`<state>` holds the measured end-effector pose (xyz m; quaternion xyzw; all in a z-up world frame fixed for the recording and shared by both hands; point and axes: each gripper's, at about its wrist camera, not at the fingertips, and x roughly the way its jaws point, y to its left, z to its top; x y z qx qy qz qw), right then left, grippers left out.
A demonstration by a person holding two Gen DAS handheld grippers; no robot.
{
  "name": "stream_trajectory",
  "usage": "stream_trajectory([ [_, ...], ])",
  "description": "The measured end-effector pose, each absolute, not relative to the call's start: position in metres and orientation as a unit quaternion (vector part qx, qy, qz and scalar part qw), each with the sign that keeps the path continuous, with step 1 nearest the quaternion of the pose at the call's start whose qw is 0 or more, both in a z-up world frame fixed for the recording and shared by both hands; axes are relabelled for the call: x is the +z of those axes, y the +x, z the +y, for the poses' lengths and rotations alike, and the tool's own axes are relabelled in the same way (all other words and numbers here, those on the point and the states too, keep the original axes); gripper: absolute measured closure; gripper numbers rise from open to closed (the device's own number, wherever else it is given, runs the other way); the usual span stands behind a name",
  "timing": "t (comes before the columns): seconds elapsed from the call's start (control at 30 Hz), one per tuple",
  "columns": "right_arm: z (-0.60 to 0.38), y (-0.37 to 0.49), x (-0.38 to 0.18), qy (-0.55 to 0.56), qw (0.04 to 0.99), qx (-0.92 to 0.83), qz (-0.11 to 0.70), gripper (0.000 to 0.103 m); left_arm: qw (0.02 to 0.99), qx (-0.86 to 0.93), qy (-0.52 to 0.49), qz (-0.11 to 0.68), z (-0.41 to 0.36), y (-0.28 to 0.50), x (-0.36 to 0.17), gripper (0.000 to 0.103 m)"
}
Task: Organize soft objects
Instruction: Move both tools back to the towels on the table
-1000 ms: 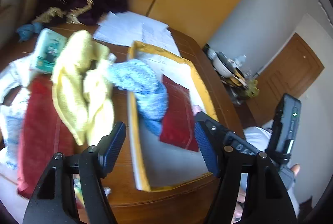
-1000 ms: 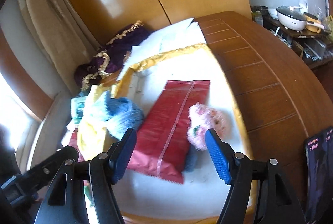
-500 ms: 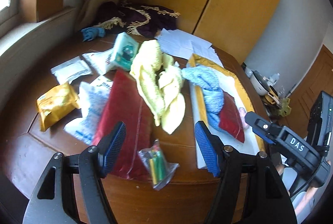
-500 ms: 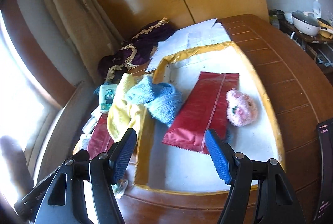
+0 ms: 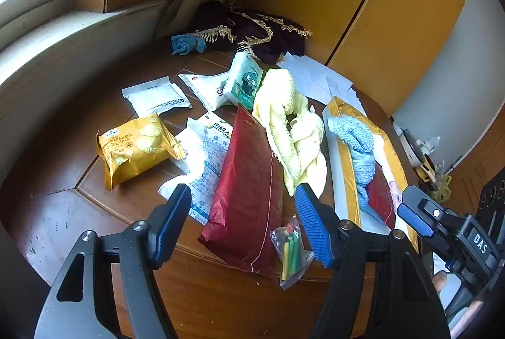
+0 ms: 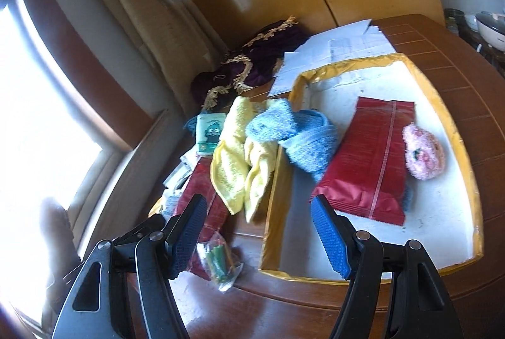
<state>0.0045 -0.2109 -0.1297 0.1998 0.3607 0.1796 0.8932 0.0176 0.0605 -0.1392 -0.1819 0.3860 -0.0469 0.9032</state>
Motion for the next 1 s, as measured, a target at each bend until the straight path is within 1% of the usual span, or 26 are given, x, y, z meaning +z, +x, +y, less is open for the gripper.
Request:
stream_trajectory([
  [0.23,-0.191,0.03,-0.122,0.177,0.895,0.189,0.364,0.034,0.913,-0.049,-0.157,0.373,0.056,0.029,-0.129,0.035],
  [0.33,-0.192,0.043,-0.115,0.153,0.909,0.162,0.354,0.034,0.915,-0.054,-0.152,0.369,0.056,0.042,-0.124,0.035],
  [0.47,-0.192,0.071,-0.111,0.15,0.906,0.158,0.364,0.034,0.91,-0.076,-0.14,0.382,0.049,0.066,-0.122,0.035],
  [0.57,-0.183,0.084,-0.108,0.124,0.911,0.142,0.366,0.034,0.906,-0.092,-0.118,0.396,0.038,0.088,-0.122,0.035],
  [0.77,-0.177,0.093,-0.123,0.131,0.901,0.164,0.38,0.034,0.901,-0.084,-0.098,0.413,0.03,0.137,-0.12,0.035],
  [1.0,-0.188,0.097,-0.135,0.159,0.895,0.175,0.379,0.039,0.885,-0.098,-0.075,0.449,0.011,0.179,-0.131,0.036],
])
